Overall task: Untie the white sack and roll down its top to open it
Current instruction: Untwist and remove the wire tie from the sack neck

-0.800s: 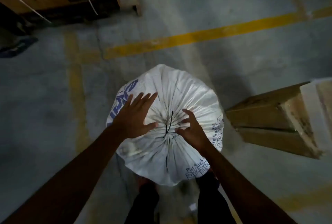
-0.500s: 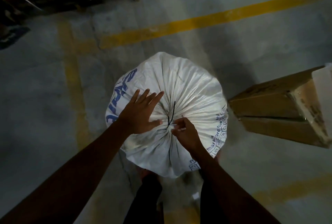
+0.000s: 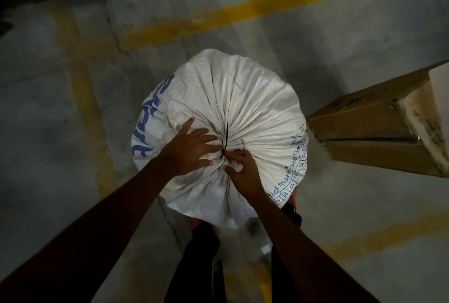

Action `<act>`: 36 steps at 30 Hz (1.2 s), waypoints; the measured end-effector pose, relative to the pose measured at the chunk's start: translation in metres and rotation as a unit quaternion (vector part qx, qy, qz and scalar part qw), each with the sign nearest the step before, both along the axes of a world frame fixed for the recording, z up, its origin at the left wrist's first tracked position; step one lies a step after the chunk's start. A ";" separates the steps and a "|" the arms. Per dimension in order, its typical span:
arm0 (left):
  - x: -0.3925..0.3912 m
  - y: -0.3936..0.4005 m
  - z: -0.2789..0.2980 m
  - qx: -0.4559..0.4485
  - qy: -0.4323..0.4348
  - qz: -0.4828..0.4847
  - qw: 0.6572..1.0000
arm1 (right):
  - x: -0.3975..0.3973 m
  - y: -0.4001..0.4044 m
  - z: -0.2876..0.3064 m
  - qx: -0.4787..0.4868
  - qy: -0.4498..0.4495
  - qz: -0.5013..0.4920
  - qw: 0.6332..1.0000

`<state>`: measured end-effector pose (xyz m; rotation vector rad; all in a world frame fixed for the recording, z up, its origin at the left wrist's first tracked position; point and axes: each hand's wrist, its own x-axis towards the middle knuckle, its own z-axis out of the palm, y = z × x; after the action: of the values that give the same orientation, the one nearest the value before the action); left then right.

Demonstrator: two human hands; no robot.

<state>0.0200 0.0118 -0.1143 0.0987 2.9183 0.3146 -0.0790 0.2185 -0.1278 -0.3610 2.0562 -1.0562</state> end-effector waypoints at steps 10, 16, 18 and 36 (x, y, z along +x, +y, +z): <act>0.007 0.004 -0.018 0.029 -0.004 0.047 0.998 | 0.008 -0.010 -0.013 -0.007 -0.040 -0.058 0.997; 0.006 0.007 -0.025 0.038 0.003 0.079 0.996 | 0.010 -0.015 -0.026 0.061 -0.024 -0.036 0.997; 0.006 0.005 -0.030 0.052 0.011 0.093 0.994 | 0.014 -0.019 -0.025 0.061 0.003 -0.044 0.997; -0.011 0.011 -0.025 0.112 -0.022 0.233 0.966 | -0.014 0.036 0.003 -0.144 -0.235 0.000 0.961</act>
<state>0.0093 0.0224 -0.1389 -0.5612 2.8172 0.7075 -0.0934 0.2546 -0.1252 -0.2250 1.4866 -1.3035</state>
